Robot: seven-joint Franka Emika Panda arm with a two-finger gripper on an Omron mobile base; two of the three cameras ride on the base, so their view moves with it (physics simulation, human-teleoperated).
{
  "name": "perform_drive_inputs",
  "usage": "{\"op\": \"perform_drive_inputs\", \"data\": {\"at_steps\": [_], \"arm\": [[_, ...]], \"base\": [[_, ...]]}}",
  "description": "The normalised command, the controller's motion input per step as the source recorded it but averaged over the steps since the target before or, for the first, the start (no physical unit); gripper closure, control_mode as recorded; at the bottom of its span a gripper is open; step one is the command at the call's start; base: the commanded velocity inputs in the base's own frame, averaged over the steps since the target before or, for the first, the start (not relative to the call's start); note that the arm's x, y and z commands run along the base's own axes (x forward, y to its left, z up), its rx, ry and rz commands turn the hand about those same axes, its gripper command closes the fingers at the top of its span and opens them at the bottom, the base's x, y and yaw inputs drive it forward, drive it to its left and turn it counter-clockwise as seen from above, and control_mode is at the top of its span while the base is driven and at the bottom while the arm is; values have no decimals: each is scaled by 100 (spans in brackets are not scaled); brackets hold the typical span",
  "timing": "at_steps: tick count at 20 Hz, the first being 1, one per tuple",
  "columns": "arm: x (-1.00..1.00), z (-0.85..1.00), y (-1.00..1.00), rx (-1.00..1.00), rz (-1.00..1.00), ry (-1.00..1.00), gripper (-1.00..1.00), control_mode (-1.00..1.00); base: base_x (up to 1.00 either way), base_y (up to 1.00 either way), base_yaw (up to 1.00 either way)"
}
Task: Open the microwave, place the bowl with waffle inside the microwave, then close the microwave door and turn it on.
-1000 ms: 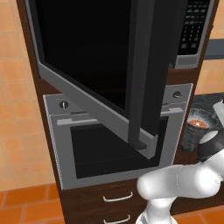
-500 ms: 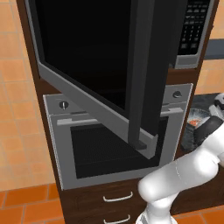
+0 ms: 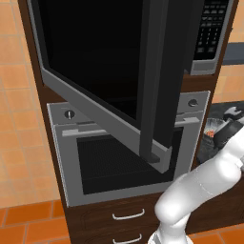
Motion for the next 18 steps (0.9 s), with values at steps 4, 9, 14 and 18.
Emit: {"op": "perform_drive_inputs", "data": {"at_steps": [4,9,14,18], "arm": [[20,-31,-7,0,0,0,-100,-100],[5,-8,0,0,0,0,-100,-100],[0,0,0,0,0,0,100,-100],[-1,0,0,0,0,0,100,-100]], "base": [[0,0,0],[0,0,0],[0,0,0],[0,0,0]]}}
